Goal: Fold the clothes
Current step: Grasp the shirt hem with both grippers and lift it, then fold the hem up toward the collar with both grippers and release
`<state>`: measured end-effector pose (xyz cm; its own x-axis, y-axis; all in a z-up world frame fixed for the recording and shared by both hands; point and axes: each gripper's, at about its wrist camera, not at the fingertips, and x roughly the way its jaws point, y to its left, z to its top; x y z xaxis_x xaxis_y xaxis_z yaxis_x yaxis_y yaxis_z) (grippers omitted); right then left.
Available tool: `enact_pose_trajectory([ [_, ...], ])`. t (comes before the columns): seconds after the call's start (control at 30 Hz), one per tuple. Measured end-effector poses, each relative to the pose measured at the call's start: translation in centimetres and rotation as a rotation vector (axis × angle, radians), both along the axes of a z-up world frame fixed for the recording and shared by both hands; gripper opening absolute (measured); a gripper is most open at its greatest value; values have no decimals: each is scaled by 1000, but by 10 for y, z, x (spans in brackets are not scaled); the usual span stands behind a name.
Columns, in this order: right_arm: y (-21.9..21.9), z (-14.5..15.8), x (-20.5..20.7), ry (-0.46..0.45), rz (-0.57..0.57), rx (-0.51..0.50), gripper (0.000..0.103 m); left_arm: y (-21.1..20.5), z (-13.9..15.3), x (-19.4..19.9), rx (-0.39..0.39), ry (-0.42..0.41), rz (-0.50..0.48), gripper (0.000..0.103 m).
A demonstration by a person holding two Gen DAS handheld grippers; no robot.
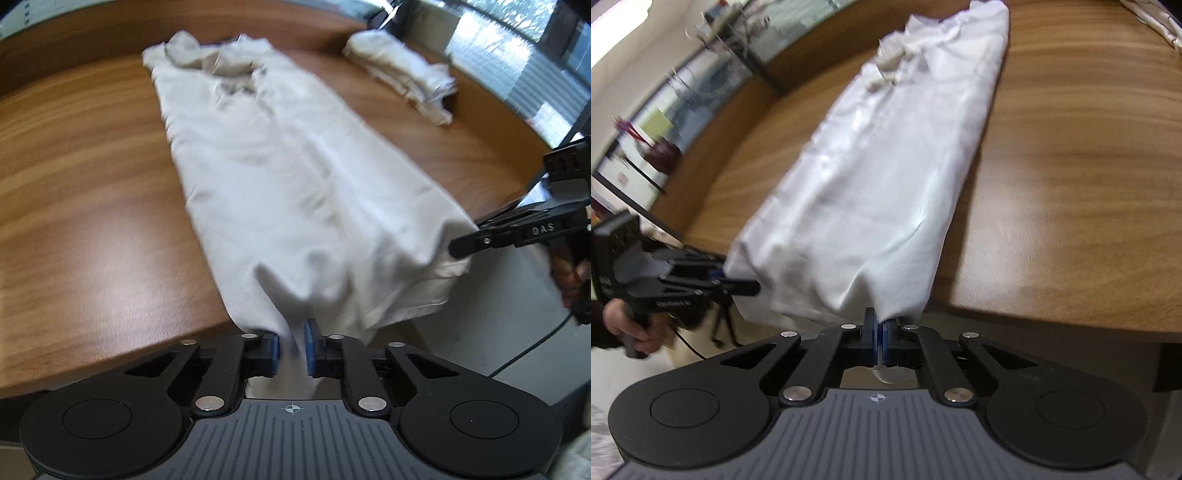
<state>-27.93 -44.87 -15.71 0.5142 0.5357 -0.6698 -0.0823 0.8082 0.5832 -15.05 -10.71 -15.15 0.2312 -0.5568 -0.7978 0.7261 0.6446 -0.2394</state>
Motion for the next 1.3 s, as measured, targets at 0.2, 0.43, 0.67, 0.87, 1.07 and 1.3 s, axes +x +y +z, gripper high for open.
enact_pose_trajectory([
  [0.2, -22, 41, 8, -77, -66, 113, 2, 1, 32, 17, -93, 14, 55, 8],
  [0.43, -41, 76, 52, -160, -144, 109, 2, -7, 66, 67, -200, -4, 163, 6],
  [0.67, -67, 77, 127, -117, -275, 62, 2, -31, 70, 141, -192, -29, 262, 7],
  [0.87, -86, 64, 195, -40, -352, -48, 2, -55, 55, 211, -137, -24, 313, 6],
  [1.07, -86, 48, 247, 26, -330, -175, 7, -74, 40, 258, -71, 6, 314, 12],
  [1.3, -84, 61, 254, 37, -283, -303, 56, -71, 51, 259, -38, -22, 303, 71],
])
